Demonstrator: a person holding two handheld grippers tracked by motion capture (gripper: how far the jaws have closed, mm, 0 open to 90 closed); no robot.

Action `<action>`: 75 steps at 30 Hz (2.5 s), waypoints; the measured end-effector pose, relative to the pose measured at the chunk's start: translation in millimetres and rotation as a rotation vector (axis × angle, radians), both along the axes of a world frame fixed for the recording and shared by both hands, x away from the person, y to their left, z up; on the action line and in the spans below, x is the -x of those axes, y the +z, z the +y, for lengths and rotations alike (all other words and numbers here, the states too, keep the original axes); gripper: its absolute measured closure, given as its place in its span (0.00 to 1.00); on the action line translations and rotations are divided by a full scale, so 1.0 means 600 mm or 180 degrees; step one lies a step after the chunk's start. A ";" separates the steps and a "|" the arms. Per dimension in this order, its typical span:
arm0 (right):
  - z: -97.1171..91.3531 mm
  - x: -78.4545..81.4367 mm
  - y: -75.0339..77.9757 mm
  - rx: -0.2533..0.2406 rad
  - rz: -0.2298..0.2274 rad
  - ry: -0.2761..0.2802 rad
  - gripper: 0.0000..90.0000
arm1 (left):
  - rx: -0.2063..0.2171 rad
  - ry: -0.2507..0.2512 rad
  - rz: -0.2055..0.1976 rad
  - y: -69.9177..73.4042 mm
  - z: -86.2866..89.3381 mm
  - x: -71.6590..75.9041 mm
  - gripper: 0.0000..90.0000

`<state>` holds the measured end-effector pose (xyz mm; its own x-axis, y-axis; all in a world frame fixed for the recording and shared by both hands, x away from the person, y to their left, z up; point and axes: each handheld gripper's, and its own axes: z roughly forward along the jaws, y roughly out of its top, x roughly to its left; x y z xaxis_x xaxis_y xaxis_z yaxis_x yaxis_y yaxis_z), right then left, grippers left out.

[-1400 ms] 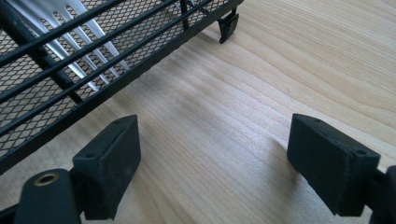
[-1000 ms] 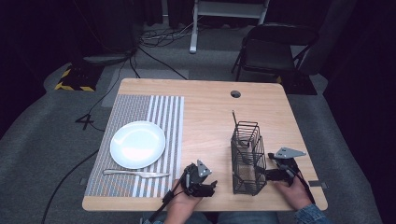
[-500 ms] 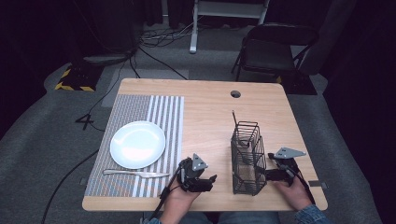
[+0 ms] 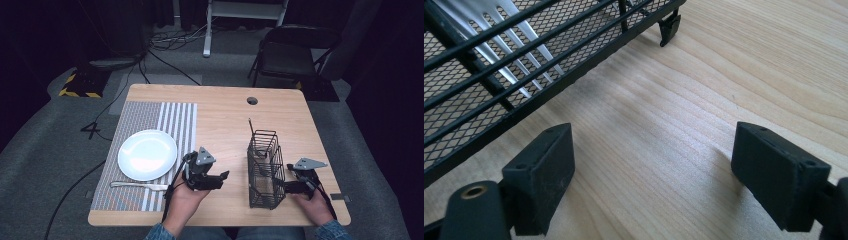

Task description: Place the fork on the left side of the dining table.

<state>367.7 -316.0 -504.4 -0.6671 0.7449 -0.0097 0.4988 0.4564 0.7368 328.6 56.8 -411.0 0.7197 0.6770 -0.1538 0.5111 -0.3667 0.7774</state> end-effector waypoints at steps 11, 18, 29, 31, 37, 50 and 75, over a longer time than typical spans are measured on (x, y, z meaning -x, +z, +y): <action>0.001 0.001 0.000 0.0003 -0.0005 -0.0028 0.19 | -0.0009 -0.0079 -0.0111 0.062 -0.016 -0.044 0.42; 0.001 0.001 0.000 0.0004 -0.0006 -0.0038 0.19 | 0.0020 -0.0097 -0.0124 0.084 -0.031 -0.069 0.41; 0.001 0.001 0.000 0.0004 -0.0006 -0.0039 0.19 | 0.0195 0.0054 -0.0142 0.105 -0.047 -0.105 0.43; 0.001 0.001 0.000 0.0004 -0.0005 -0.0037 0.19 | 0.0212 0.0063 -0.0152 0.107 -0.051 -0.111 0.44; 0.001 0.001 0.000 0.0004 -0.0006 -0.0037 0.19 | 0.0178 0.0060 -0.0153 0.116 -0.074 -0.129 0.50; 0.001 0.001 0.000 0.0003 -0.0005 -0.0038 0.20 | 0.0030 0.0084 -0.0090 0.117 -0.119 -0.175 0.54; 0.001 0.002 0.000 0.0004 -0.0005 -0.0033 0.20 | 0.0202 -0.0082 0.0151 0.132 -0.144 -0.193 0.95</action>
<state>366.5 -315.7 -504.3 -0.6595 0.7517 -0.0116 0.5024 0.4522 0.7369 444.7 -29.6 -331.7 0.7277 0.6461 -0.2302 0.5390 -0.3311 0.7745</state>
